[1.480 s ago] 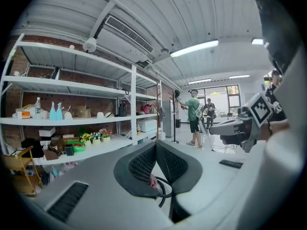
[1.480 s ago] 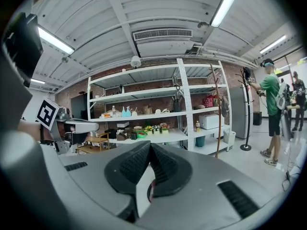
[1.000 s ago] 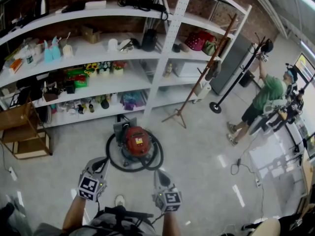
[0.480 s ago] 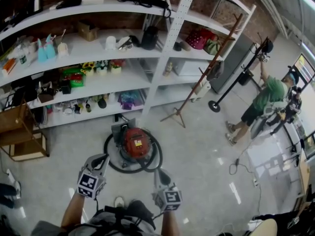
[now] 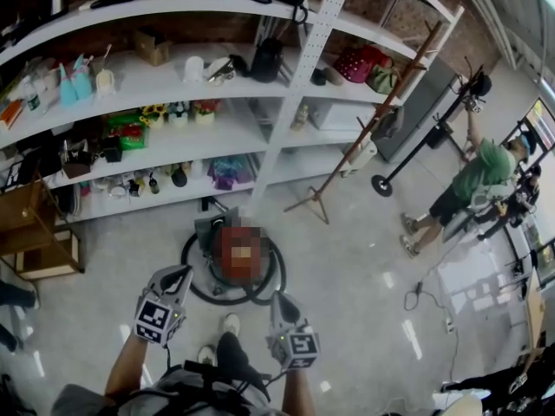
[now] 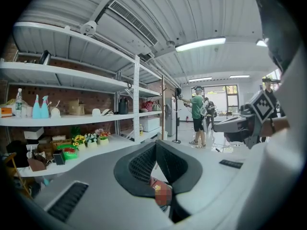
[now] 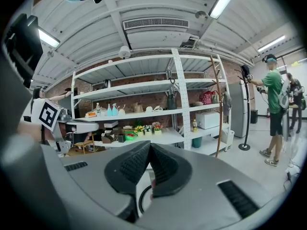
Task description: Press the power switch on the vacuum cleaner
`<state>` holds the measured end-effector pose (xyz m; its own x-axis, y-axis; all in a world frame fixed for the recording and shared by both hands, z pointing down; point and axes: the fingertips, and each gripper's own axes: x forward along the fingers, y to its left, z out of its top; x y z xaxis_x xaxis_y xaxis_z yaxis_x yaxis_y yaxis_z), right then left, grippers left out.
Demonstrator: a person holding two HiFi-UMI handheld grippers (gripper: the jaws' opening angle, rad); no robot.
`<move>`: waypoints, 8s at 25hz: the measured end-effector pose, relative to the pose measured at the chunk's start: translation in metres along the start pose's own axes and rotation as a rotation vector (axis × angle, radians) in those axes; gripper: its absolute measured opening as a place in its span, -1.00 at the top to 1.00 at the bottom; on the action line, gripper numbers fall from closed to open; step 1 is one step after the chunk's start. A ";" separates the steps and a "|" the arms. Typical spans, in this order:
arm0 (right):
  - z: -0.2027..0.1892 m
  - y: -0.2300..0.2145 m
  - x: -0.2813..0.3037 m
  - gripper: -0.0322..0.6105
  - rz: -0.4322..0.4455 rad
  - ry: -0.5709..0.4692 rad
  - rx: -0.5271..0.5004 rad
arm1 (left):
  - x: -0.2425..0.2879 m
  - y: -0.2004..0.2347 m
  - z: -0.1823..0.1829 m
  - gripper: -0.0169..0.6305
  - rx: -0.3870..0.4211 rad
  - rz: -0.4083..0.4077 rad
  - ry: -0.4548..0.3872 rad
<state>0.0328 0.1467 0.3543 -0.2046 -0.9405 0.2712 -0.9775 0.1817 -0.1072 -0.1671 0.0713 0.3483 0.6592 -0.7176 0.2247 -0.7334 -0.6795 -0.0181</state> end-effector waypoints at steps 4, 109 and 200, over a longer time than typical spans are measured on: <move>0.005 -0.020 0.020 0.86 0.011 -0.003 -0.002 | 0.024 0.006 0.005 0.92 -0.010 0.014 0.000; -0.266 -0.127 0.313 0.87 0.244 0.173 0.058 | 0.301 0.041 -0.286 0.92 -0.011 -0.104 0.238; -0.472 -0.173 0.408 0.86 0.172 0.263 0.007 | 0.298 0.031 -0.369 0.92 -0.022 -0.120 0.267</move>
<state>0.0943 -0.1333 0.9349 -0.3745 -0.7895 0.4863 -0.9270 0.3294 -0.1791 -0.0551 -0.1072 0.7745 0.6771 -0.5646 0.4720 -0.6580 -0.7516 0.0448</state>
